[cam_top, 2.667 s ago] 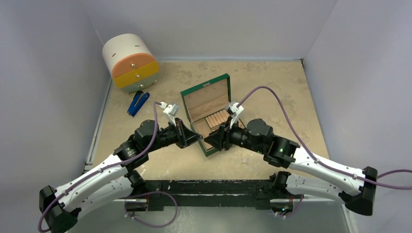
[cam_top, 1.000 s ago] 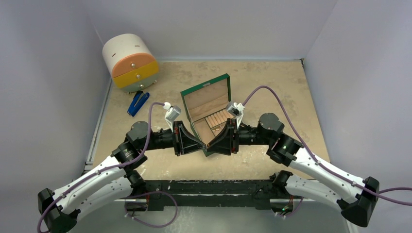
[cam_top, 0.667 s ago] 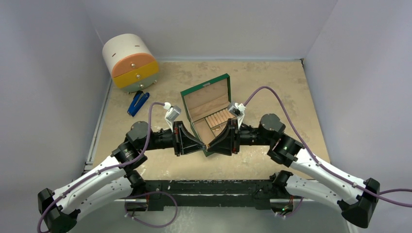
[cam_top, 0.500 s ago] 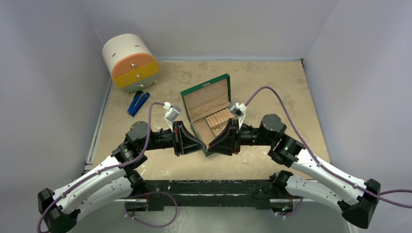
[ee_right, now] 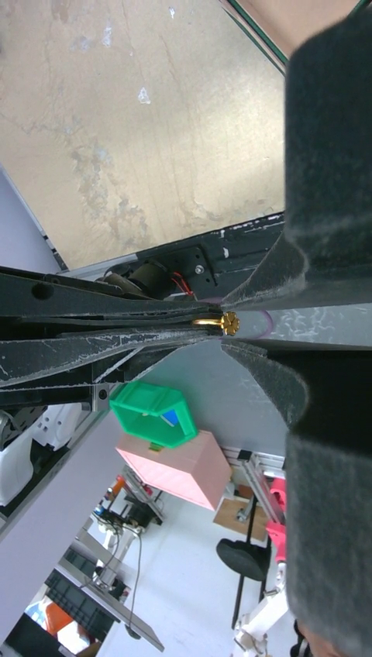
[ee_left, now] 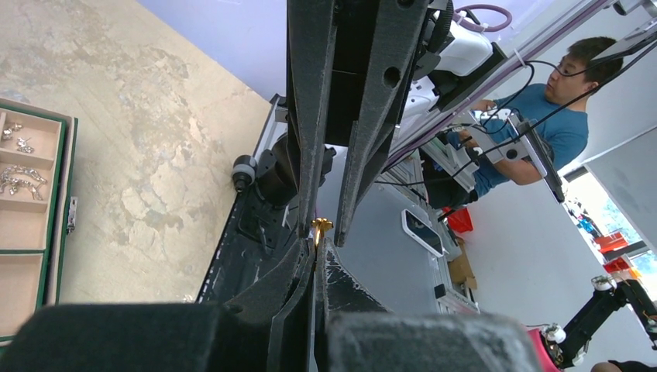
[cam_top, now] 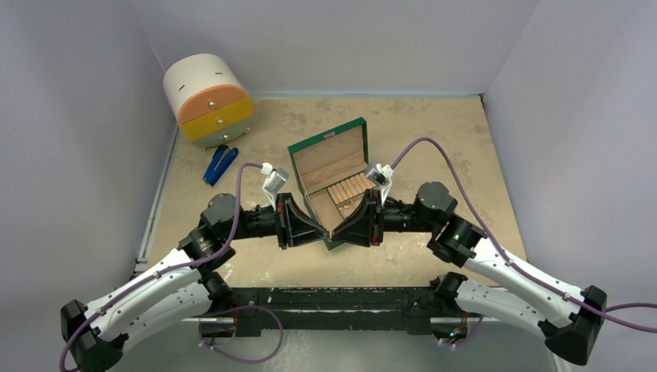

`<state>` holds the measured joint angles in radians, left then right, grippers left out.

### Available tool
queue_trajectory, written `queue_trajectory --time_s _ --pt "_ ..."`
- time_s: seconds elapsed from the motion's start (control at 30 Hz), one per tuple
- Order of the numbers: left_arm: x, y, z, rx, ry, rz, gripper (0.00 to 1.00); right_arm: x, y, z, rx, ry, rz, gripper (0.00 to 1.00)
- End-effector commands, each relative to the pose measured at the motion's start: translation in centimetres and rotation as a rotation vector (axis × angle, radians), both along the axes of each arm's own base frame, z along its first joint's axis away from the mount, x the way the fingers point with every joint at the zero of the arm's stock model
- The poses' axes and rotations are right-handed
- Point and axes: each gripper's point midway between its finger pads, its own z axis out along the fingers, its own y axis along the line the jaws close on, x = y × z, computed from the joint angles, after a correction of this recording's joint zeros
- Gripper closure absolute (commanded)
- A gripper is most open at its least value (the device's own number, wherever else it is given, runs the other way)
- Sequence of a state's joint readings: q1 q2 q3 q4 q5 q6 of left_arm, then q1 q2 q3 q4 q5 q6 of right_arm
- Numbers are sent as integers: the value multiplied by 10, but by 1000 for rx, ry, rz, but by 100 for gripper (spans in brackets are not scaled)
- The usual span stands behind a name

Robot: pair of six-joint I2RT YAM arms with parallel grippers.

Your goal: Organize the mixed jewelry

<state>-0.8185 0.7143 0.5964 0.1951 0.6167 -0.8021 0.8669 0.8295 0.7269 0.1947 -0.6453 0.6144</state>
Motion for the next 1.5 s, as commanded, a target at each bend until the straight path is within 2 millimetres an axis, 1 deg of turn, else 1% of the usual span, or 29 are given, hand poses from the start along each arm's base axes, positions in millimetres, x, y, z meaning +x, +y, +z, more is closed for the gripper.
queue_trajectory --time_s 0.0,0.03,0.1,0.33,0.37,0.4,0.5,0.57,0.63,0.7,0.73,0.83,0.93,1.1,1.17,1.23,1.27,1.37,1.47 --pt "0 0 13 -45 -37 -6 100 2 0 15 58 -38 -4 83" --pt "0 0 12 -44 -36 -6 100 2 0 14 56 -36 -4 88" --pt "0 0 11 -43 -34 -6 100 2 1 14 54 -34 -4 100" --pt "2 1 9 -33 -26 12 100 5 0 12 54 -33 -24 100" --pt "3 1 9 -31 -25 17 97 5 -1 12 53 -35 -28 100" --pt "5 1 9 -27 -23 29 92 6 -1 12 51 -36 -35 100" --pt "12 3 6 3 -24 73 72 9 -4 12 39 -42 -61 100" --pt "19 6 3 31 -22 122 57 13 -5 8 14 -39 -90 100" --pt "27 9 -1 57 -23 171 46 19 -8 3 -25 -34 -128 100" --pt "35 14 -3 83 -27 227 37 26 -11 -1 -63 -32 -172 100" --pt "42 18 -9 118 -17 275 35 30 -13 -3 -82 -30 -196 100" --pt "56 30 -14 183 -28 378 32 45 -21 -14 -171 -29 -289 100" --pt "66 40 -16 223 -39 453 29 61 -31 -26 -264 -34 -384 100" --pt "77 53 -14 286 -66 535 27 87 -48 -49 -427 -45 -521 100" --pt "80 59 -10 312 -84 562 27 97 -55 -58 -501 -55 -569 100" --pt "83 64 -12 349 -99 584 26 108 -64 -70 -593 -62 -626 100" --pt "84 66 -11 363 -107 592 26 115 -67 -72 -631 -69 -653 100" --pt "94 78 -13 408 -127 667 26 129 -76 -90 -771 -79 -705 100" --pt "103 89 -19 447 -129 736 26 144 -80 -98 -853 -108 -738 100"
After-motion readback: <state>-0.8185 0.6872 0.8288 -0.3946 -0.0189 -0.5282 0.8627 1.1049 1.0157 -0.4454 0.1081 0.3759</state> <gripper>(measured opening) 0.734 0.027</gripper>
